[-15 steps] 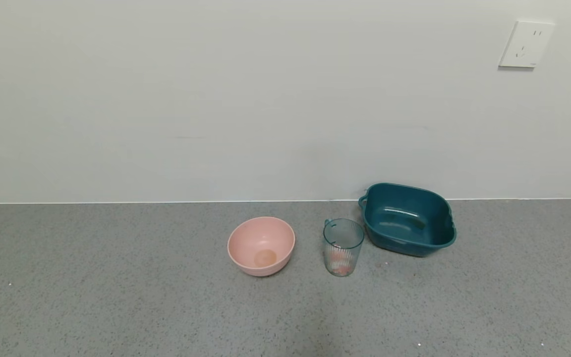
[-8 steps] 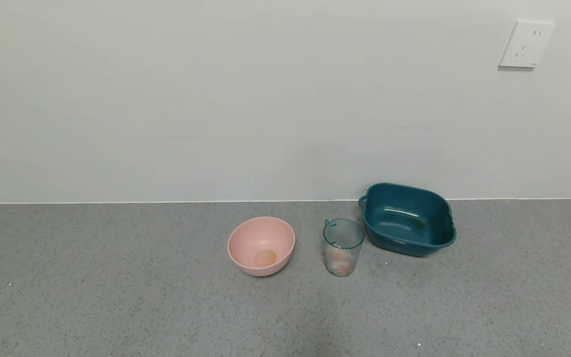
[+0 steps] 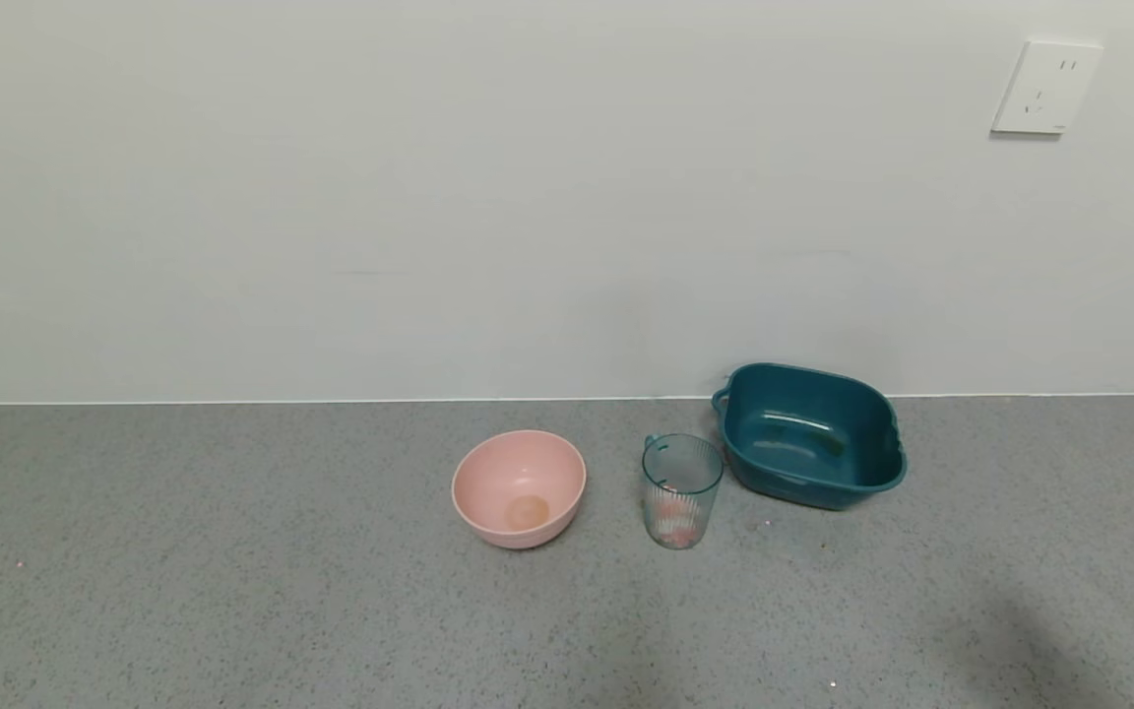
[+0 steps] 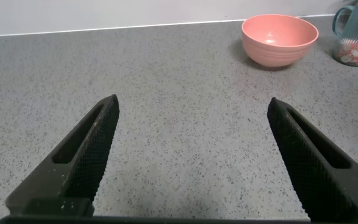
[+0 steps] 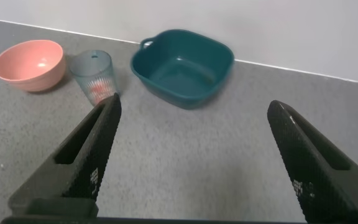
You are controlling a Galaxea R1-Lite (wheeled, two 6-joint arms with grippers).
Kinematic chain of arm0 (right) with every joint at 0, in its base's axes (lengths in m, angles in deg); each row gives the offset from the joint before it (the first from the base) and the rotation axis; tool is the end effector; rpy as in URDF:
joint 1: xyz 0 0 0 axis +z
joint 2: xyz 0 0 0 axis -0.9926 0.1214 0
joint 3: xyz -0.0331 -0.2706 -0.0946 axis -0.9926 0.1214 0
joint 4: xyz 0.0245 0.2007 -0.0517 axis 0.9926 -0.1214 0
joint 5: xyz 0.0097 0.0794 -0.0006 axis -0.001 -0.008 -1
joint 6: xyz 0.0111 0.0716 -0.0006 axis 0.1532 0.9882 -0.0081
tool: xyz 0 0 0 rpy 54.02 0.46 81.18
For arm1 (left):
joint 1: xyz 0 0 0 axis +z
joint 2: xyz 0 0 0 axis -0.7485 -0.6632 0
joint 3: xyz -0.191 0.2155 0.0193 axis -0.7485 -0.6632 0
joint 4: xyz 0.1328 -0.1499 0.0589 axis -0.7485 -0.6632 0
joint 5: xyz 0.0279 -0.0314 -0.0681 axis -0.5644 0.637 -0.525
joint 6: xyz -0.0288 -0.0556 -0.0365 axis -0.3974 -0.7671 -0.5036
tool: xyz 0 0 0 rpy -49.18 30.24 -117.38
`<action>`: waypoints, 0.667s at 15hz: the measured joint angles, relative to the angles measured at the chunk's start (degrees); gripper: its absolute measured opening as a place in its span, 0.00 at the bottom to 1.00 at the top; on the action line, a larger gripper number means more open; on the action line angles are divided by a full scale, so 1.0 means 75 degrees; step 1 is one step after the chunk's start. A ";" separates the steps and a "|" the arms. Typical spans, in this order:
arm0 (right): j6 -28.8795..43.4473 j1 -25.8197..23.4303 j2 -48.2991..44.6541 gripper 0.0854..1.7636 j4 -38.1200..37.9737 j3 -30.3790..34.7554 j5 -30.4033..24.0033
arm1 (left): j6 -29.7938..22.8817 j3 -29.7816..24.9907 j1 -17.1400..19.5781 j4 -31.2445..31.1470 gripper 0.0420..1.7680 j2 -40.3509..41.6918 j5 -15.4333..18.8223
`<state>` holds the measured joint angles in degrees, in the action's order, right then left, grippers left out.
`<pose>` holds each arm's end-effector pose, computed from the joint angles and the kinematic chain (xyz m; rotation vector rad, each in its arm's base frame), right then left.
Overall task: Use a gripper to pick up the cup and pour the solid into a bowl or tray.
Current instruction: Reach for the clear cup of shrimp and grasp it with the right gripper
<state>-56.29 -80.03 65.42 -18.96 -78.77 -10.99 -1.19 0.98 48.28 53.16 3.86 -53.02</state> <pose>0.1591 0.0199 0.1889 -0.0335 0.1017 0.2139 0.0585 -0.0011 0.0746 0.0385 0.0055 -0.0154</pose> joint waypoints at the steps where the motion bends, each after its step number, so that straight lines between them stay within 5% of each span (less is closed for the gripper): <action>1: 0.0003 0.0184 0.0588 0.97 0.0375 -0.0208 -0.0005 | -0.0002 0.0000 0.0000 0.0003 0.97 0.0000 0.0000; 10: 0.0049 0.1469 0.4719 0.97 0.2706 -0.1422 0.0166 | 0.0000 0.0000 0.0000 0.0003 0.97 0.0000 0.0000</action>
<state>-55.93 -69.01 100.81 1.34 -89.44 -9.74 -1.19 0.98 48.28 53.18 3.86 -53.02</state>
